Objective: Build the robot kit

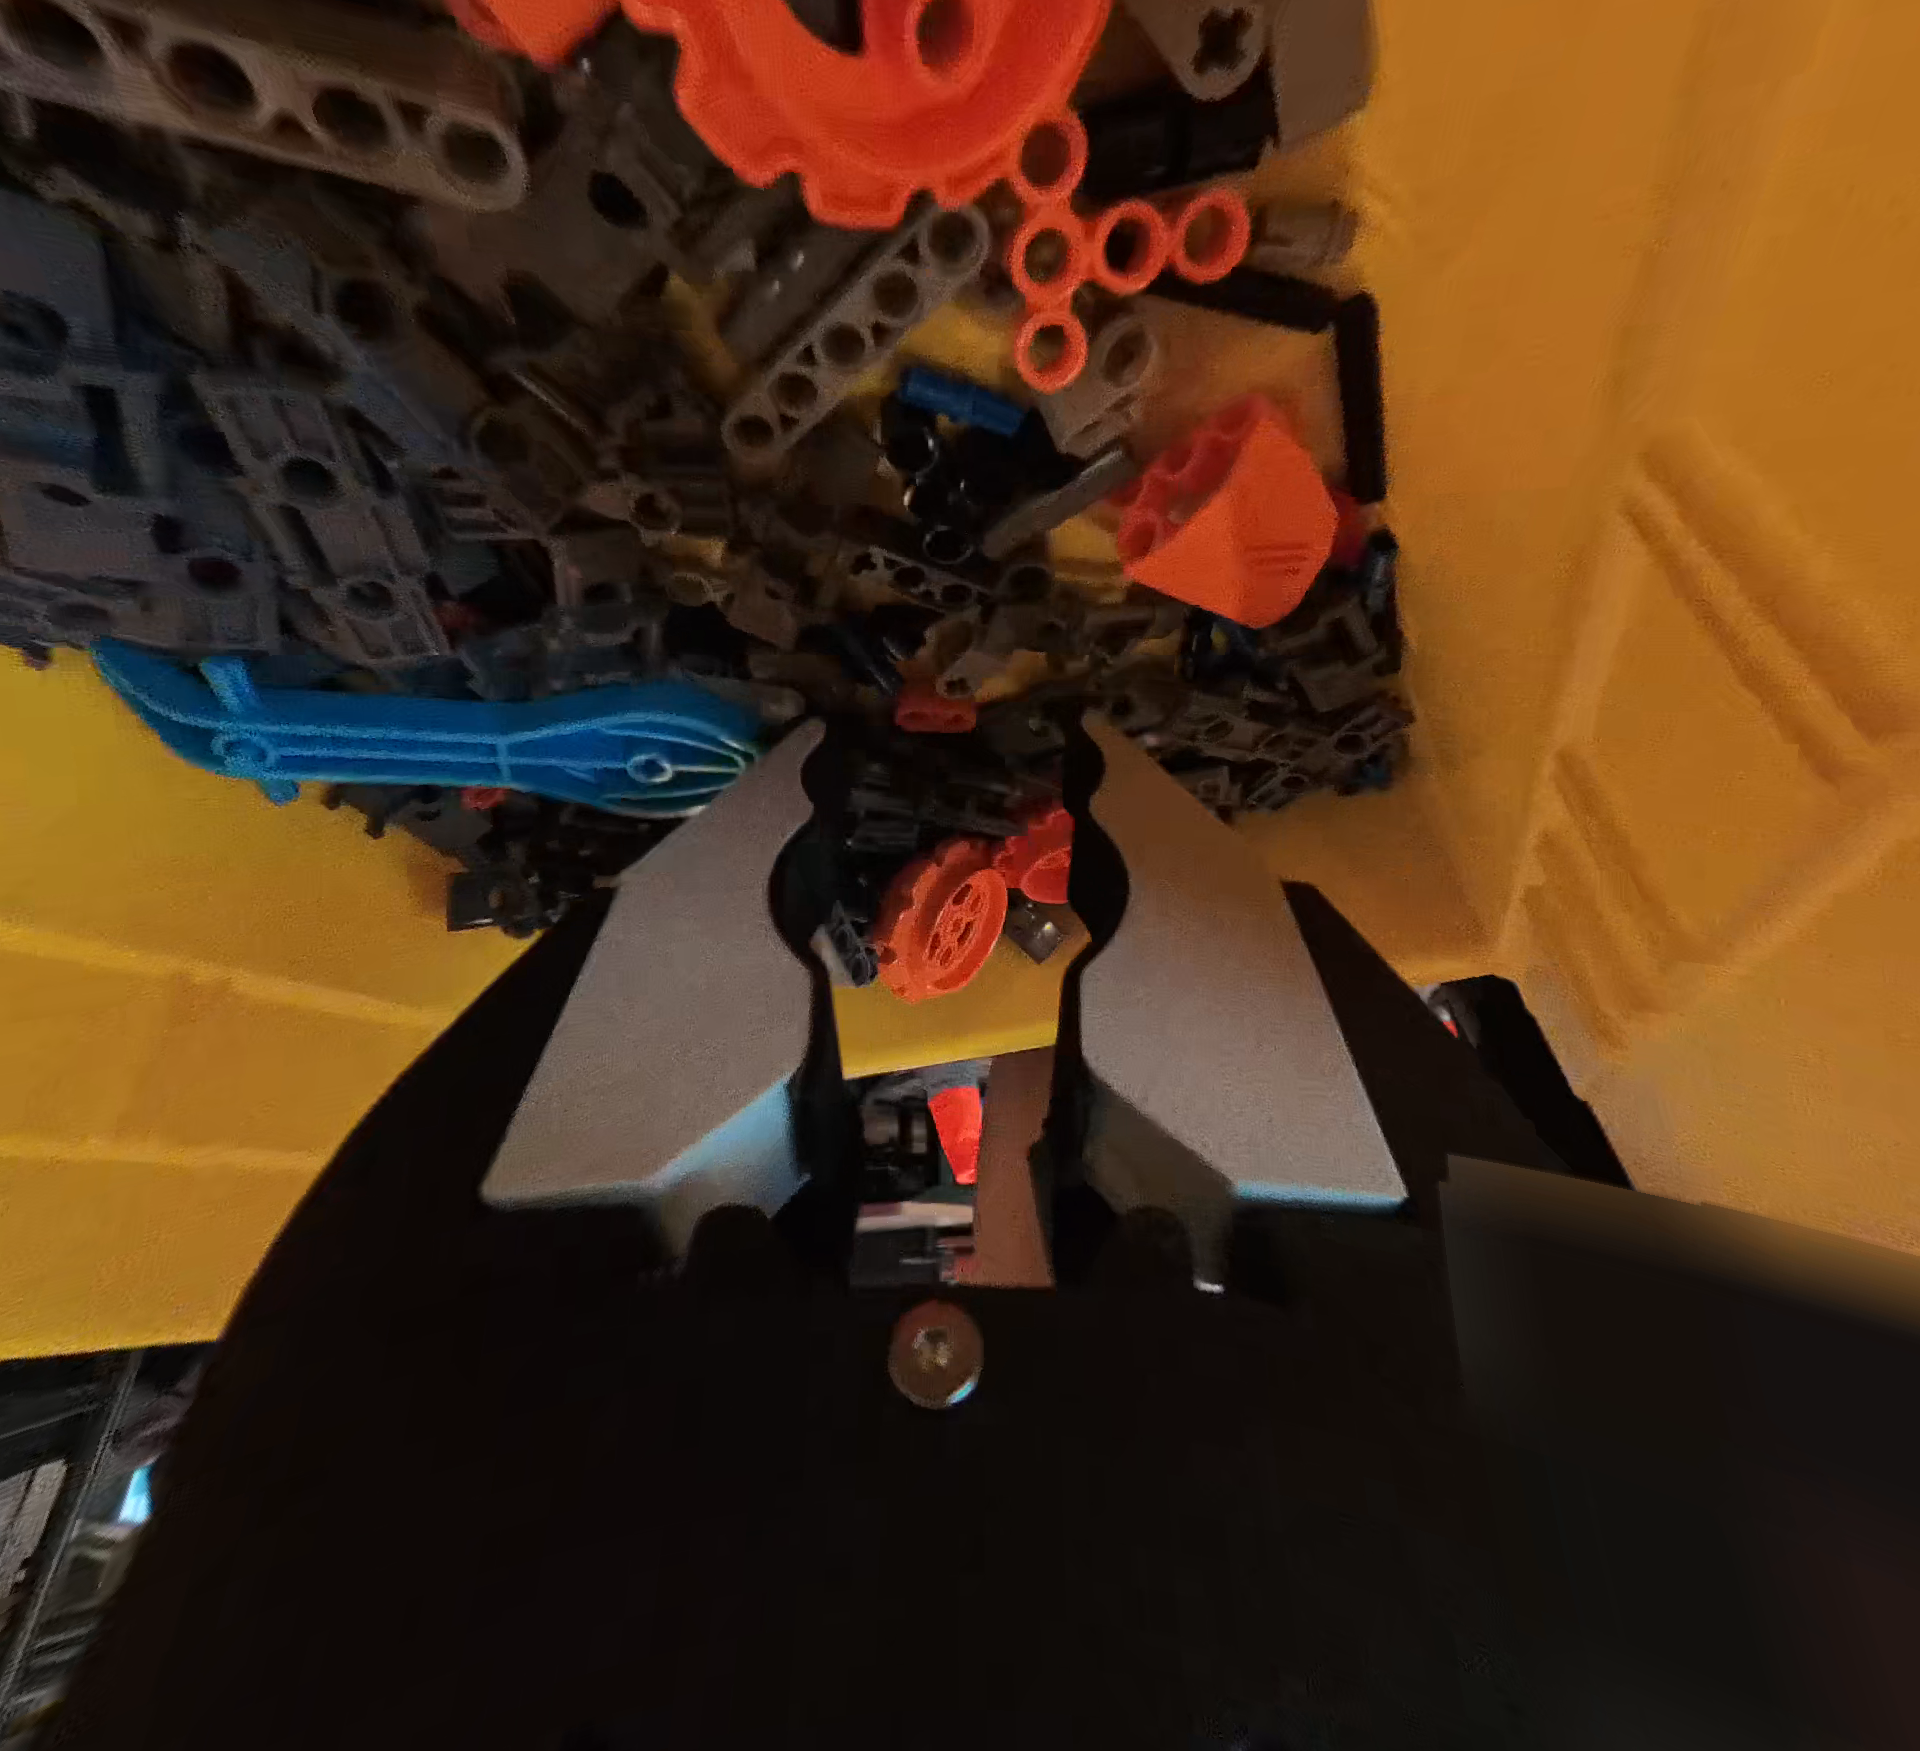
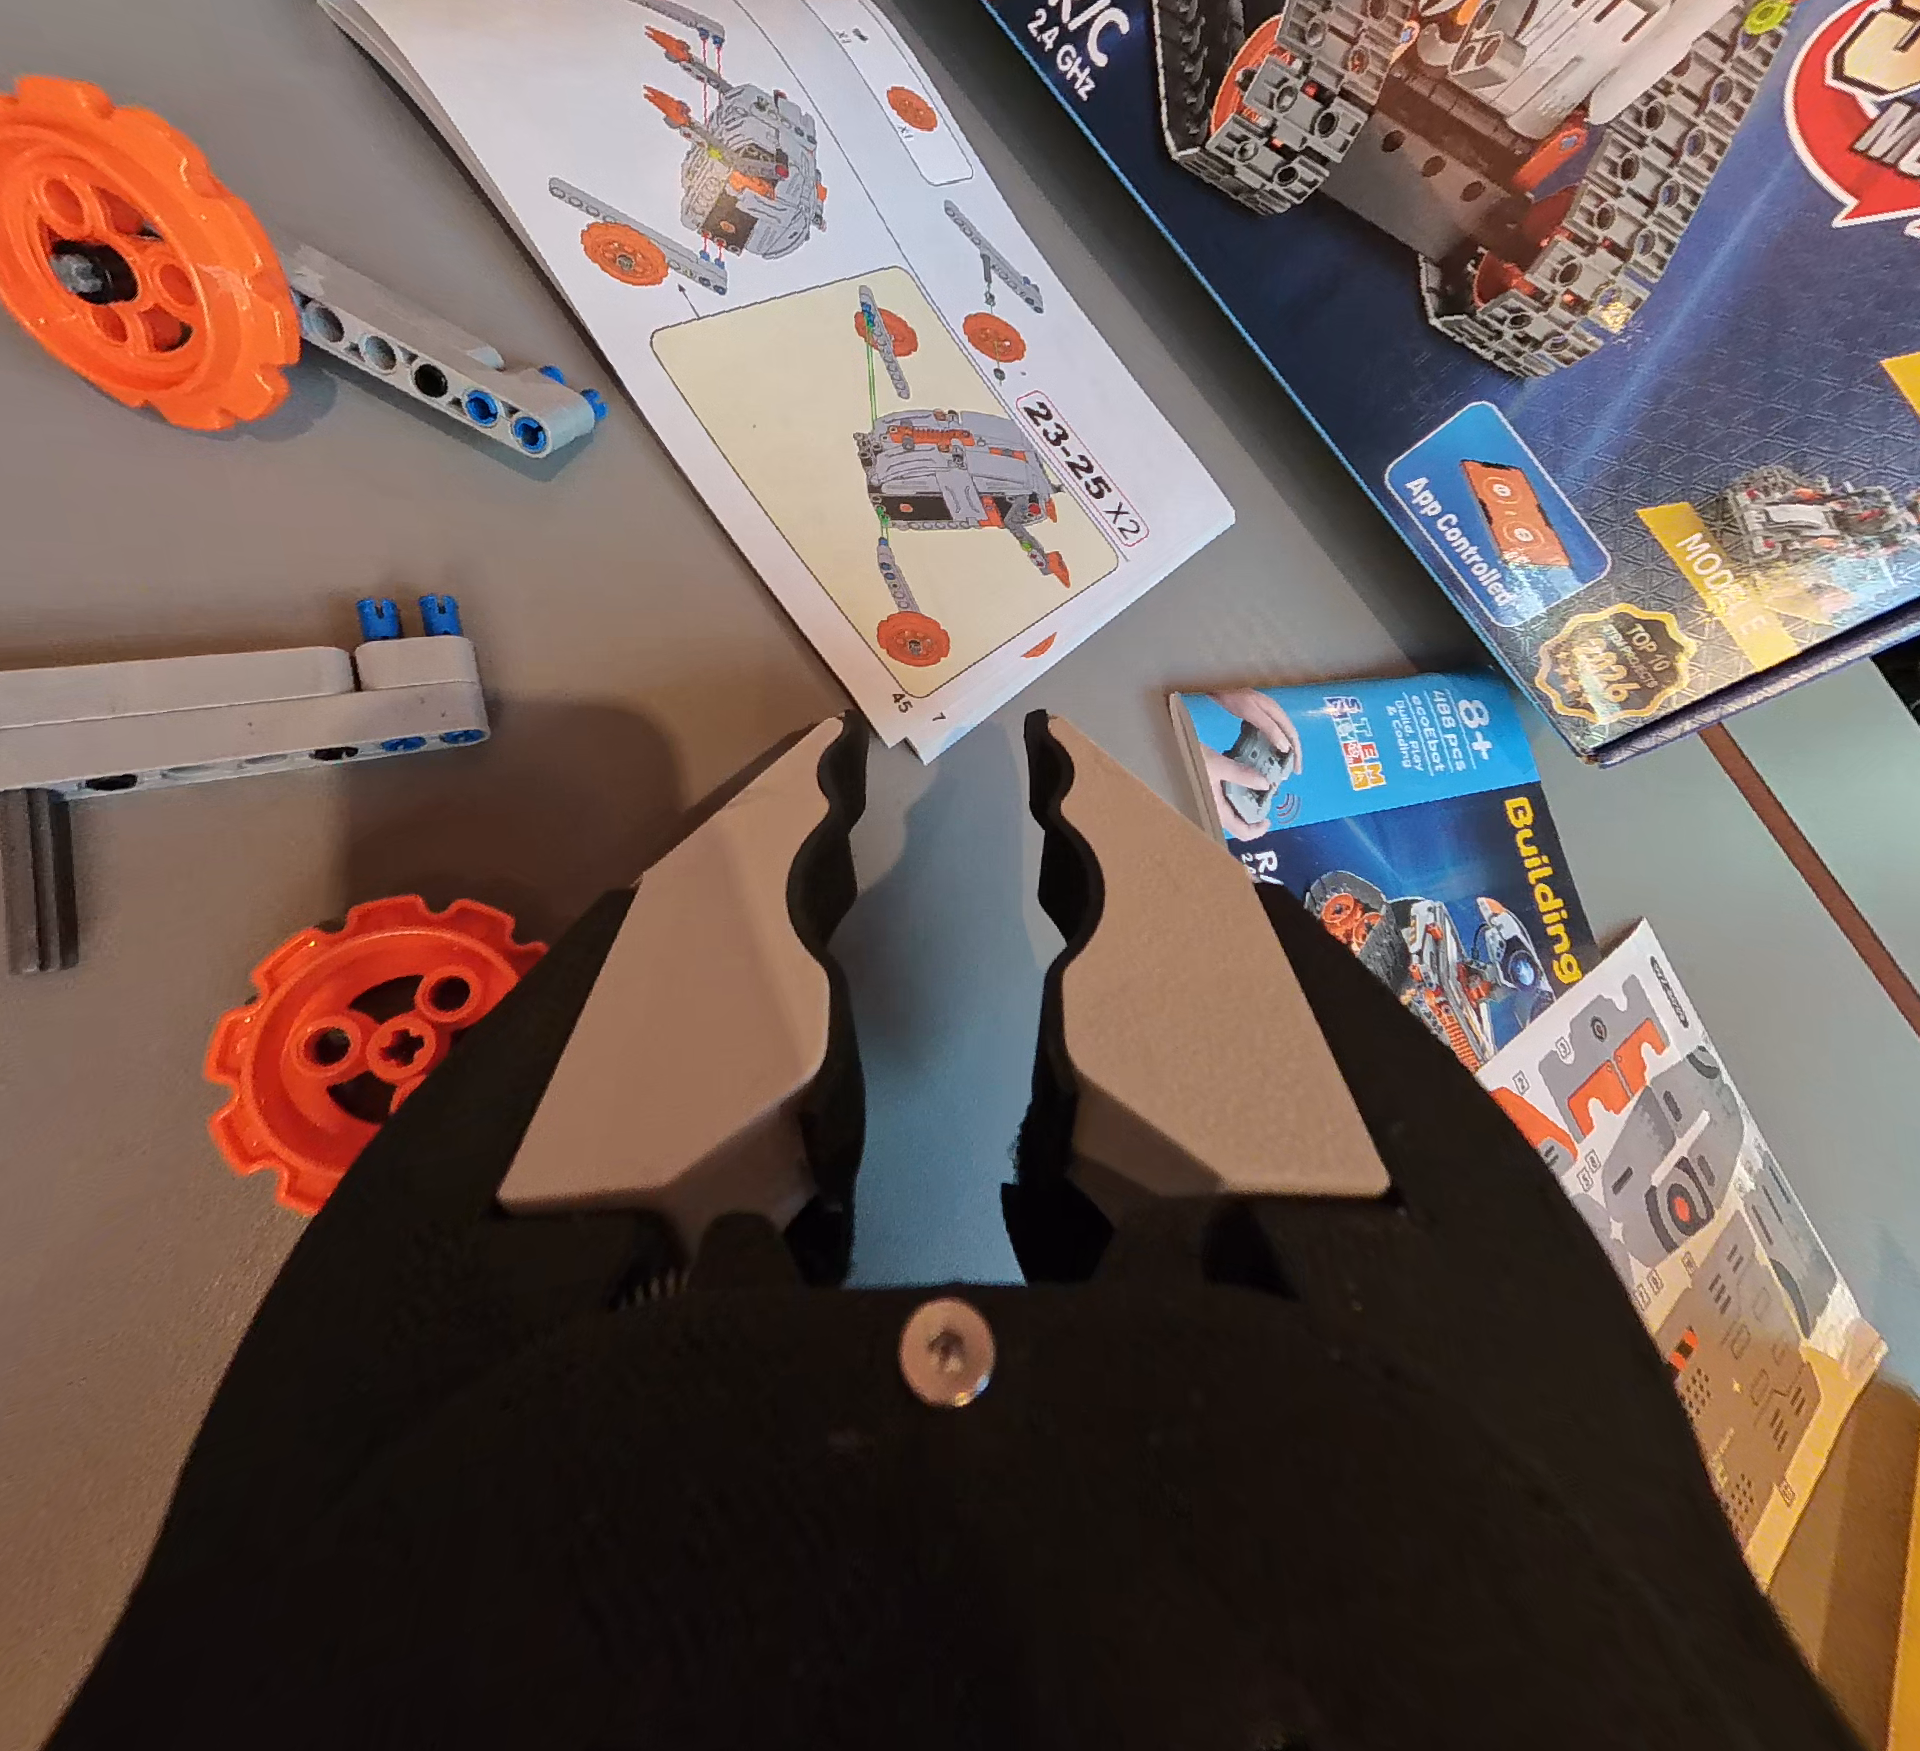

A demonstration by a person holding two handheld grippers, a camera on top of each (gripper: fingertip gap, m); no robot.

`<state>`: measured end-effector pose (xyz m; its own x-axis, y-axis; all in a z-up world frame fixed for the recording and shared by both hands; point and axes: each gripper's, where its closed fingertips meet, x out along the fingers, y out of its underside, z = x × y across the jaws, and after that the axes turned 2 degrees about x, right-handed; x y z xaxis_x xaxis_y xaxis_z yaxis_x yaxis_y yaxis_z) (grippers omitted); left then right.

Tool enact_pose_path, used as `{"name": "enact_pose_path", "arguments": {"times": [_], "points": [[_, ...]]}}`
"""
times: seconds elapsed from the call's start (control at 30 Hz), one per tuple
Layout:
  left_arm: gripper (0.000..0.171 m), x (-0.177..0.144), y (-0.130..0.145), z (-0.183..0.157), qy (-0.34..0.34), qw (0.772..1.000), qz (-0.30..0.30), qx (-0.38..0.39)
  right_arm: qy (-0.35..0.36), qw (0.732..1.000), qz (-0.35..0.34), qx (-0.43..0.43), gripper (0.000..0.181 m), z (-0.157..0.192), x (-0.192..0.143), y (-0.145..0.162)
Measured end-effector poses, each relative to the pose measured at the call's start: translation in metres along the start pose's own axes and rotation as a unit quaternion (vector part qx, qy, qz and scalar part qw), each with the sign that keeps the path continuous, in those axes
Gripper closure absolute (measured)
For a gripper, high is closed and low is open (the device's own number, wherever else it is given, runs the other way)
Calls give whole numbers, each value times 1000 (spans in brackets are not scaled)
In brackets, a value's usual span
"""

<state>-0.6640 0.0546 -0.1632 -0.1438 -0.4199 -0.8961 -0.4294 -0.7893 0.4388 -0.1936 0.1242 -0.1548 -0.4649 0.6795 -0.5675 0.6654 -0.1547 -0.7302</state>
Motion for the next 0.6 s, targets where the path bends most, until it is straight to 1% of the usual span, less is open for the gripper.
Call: {"name": "enact_pose_path", "arguments": {"times": [0.07, 0.17, 0.37, 0.5, 0.6], "points": [[132, -2, -7, 2, -4, 1000, -6, -9, 1, 1000, 0, -1, 151, 0, 0, 0], [128, -5, -15, 2, 8, 1000, -20, -15, 1, 1000, 0, -2, 152, 0, 0, 0], [122, -10, -22, 10, -2, 999, -37, -20, 0, 1000, -1, 2, 152, 0, 0, 0], [126, -14, -25, 16, -5, 998, -51, -30, -1, 1000, -3, 5, 152, 0, 0, 0], [130, -14, -21, 20, 1, 998, -51, -41, -2, 1000, -4, 7, 152, -1, 0, -1]]}}
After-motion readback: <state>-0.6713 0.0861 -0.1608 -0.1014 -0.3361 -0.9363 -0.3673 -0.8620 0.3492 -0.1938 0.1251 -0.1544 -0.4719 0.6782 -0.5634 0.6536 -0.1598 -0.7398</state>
